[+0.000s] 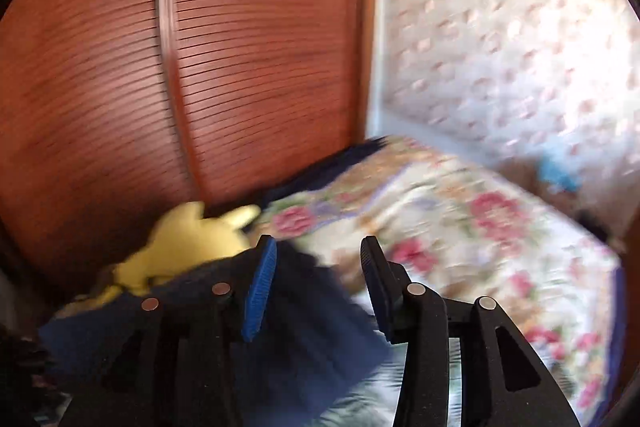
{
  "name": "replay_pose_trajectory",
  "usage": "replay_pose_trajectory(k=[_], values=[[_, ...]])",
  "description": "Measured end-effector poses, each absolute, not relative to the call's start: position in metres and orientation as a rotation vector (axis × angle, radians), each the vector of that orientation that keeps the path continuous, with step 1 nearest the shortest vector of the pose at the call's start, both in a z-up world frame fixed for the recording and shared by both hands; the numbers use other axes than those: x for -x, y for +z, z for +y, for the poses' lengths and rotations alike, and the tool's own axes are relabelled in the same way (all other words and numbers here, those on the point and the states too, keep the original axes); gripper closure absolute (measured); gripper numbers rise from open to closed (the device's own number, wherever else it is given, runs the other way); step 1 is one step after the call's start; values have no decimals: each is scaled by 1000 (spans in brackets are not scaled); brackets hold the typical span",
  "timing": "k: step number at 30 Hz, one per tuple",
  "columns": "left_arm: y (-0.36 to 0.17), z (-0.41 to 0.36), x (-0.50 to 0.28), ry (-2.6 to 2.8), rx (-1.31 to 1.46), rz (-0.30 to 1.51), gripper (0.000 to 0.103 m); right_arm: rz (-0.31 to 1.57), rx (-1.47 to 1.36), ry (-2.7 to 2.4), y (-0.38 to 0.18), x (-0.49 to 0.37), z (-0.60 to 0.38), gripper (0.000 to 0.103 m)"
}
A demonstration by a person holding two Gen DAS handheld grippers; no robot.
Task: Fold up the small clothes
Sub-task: 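Carry the shirt bundle with both tools onto the clothes stack, then lower the bundle onto the stack and open both tools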
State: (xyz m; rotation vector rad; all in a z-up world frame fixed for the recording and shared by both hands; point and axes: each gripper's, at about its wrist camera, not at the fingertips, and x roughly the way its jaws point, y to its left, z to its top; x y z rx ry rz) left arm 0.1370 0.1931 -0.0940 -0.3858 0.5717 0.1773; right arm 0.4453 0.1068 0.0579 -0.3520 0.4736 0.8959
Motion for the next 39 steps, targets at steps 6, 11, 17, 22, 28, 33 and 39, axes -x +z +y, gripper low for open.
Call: replay_pose_trajectory(k=[6, 11, 17, 22, 28, 33, 39], values=[[-93, 191, -138, 189, 365, 578, 88, 464, 359, 1037, 43, -410, 91, 57], [-98, 194, -142, 201, 359, 595, 87, 544, 434, 1014, -4, -433, 117, 57], [-93, 190, -140, 188, 324, 603, 87, 609, 361, 986, -21, -455, 132, 57], [-84, 187, -129, 206, 297, 593, 74, 589, 344, 946, -6, -421, 106, 57], [-70, 175, -111, 198, 210, 553, 33, 557, 286, 929, -1, -365, 55, 57], [-56, 154, -100, 202, 132, 512, 21, 542, 241, 866, 2, -323, 8, 57], [-45, 126, -92, 165, 77, 495, 21, 532, 195, 803, 8, -273, -42, 57]])
